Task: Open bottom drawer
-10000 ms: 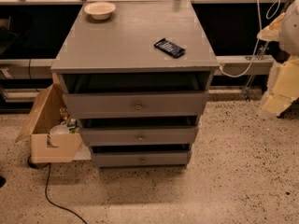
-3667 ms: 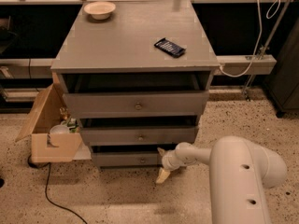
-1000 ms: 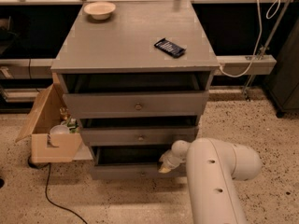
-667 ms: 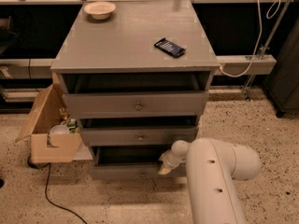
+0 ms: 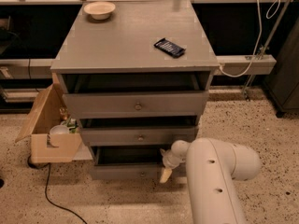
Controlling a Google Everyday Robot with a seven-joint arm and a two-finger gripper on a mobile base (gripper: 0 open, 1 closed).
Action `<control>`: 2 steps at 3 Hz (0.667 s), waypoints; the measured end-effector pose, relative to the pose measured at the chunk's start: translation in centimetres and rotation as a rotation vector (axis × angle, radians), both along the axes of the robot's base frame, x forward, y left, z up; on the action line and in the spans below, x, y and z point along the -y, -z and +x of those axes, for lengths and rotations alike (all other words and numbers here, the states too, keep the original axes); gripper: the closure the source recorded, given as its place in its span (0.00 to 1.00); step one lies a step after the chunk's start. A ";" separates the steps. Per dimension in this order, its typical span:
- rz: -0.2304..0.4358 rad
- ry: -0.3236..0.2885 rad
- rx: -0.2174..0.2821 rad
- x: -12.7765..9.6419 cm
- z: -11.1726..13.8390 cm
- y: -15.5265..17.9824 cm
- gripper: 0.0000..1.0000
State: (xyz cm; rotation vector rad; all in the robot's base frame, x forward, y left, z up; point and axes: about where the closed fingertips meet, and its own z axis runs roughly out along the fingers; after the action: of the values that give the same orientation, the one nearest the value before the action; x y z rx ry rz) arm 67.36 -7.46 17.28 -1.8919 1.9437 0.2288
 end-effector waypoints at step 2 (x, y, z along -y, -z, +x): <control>-0.113 -0.012 -0.174 2.2 -4.5 2.7 0.25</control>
Offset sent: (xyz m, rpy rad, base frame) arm -0.0719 -0.0395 -0.0371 -0.1794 0.2690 0.0067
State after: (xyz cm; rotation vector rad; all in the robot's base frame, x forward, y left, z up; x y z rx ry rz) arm 62.85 -9.70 14.57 -2.0159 2.0991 0.3023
